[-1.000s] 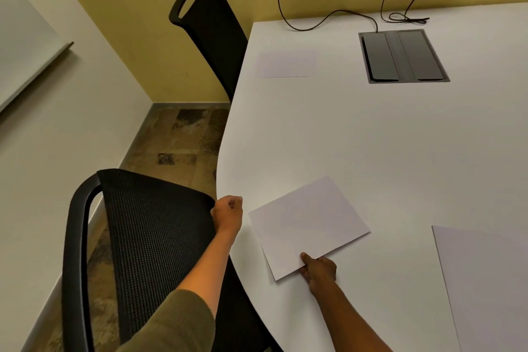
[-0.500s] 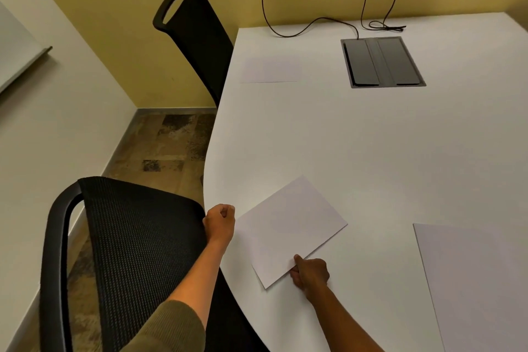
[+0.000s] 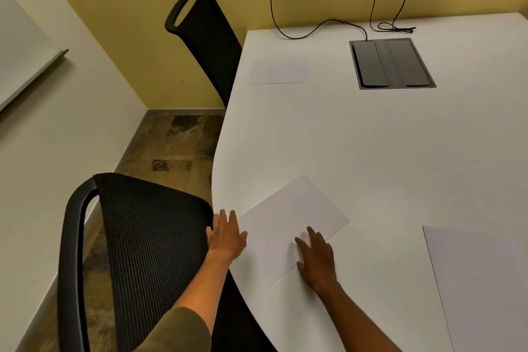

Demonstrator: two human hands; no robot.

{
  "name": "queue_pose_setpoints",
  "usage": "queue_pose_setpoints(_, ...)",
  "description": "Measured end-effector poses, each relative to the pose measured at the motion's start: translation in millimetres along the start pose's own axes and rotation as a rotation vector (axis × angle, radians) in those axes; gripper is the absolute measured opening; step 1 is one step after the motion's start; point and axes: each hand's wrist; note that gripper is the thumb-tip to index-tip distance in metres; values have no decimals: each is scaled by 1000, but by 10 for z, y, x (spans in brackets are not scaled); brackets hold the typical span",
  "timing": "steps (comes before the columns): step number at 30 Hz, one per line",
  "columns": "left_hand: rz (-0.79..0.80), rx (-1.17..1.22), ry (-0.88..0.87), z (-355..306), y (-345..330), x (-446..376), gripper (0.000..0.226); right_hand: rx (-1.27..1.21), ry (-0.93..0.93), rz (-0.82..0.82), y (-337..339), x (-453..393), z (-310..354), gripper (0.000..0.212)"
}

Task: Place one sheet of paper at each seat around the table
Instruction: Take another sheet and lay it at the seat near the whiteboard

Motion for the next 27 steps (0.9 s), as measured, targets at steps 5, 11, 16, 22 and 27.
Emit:
queue_pose_setpoints(5, 111, 3, -6, -79, -168, 108, 76, 125, -1, 112, -92, -59, -64, 64)
queue_pose_setpoints(11, 164, 34, 0, -168, -375, 215, 76, 136, -33, 104, -110, -38, -72, 65)
queue_pose_setpoints(16, 169, 79, 21, -152, -435, 268, 76, 129, -47, 96, -111, -24, -80, 64)
queue_pose_setpoints(22, 189, 111, 35, -124, -486, 318, 75, 100, -57, 95, -129, -34, -67, 62)
queue_pose_setpoints(27, 253, 79, -11, -183, -602, 395, 74, 104, -49, 101, -130, -29, -81, 62)
Point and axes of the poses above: each hand's wrist, its own x-axis away from the middle knuckle, its own y-axis out of the back of the hand, z = x × y, and after that the axes turned 11 degrees about -y, right-handed
